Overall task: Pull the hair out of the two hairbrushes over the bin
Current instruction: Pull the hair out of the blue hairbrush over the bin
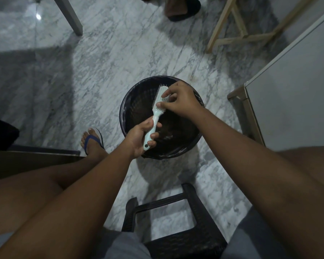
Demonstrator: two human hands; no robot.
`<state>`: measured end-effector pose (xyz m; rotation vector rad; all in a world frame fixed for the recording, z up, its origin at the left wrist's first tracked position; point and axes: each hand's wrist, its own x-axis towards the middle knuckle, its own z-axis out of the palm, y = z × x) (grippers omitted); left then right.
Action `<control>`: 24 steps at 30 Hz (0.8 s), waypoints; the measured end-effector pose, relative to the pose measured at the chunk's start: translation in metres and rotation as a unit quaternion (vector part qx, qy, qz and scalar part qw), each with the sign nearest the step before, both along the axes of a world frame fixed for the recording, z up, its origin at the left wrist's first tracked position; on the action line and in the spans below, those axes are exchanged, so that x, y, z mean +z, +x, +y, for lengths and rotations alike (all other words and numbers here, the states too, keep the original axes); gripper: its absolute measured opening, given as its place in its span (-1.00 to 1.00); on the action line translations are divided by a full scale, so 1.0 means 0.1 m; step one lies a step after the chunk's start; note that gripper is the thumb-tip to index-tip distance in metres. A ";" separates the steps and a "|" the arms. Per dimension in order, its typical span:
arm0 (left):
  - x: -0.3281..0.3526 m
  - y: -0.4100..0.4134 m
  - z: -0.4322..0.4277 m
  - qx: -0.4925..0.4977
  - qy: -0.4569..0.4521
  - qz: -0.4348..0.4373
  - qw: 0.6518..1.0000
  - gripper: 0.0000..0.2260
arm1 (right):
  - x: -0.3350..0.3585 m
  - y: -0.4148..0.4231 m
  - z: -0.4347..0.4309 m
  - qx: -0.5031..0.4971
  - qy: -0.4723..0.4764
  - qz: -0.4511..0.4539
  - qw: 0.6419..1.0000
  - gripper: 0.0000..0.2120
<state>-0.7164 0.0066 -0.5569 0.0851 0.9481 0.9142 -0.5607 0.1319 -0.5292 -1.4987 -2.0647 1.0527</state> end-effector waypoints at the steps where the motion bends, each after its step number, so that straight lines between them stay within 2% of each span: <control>1: 0.00 0.00 0.00 -0.003 0.002 0.004 1.000 -0.65 | 0.01 0.01 0.01 -0.004 0.007 -0.012 1.000 -0.75; 4: 0.01 0.01 0.01 0.002 0.002 0.017 1.000 -0.66 | 0.03 0.00 0.03 -0.024 0.034 -0.013 0.999 -0.86; 7: 0.01 0.04 0.04 0.024 -0.002 0.013 1.000 -0.65 | 0.07 -0.02 0.07 -0.181 -0.018 0.121 0.976 -0.90; 9: 0.01 0.04 0.06 0.041 -0.007 0.011 0.999 -0.64 | 0.07 0.02 0.11 -0.227 -0.071 0.163 0.958 -0.89; 12: 0.01 0.05 0.06 0.056 -0.015 0.019 0.998 -0.65 | 0.11 0.06 0.03 -0.129 -0.197 0.115 0.965 -0.64; 14: 0.01 0.07 0.06 0.045 -0.013 0.025 0.999 -0.65 | 0.14 0.04 -0.07 -0.073 -0.205 0.084 0.973 -0.55; 18: 0.03 0.08 0.05 0.032 -0.010 0.010 0.999 -0.64 | 0.12 -0.04 -0.06 -0.092 -0.172 0.099 0.976 -0.64; 21: 0.04 0.00 0.04 0.029 -0.008 -0.015 0.999 -0.62 | 0.15 -0.03 -0.03 -0.082 -0.179 0.105 0.975 -0.82; 24: 0.05 -0.04 0.03 0.027 -0.004 -0.042 0.999 -0.62 | 0.18 -0.02 -0.02 -0.094 -0.197 0.145 0.965 -0.85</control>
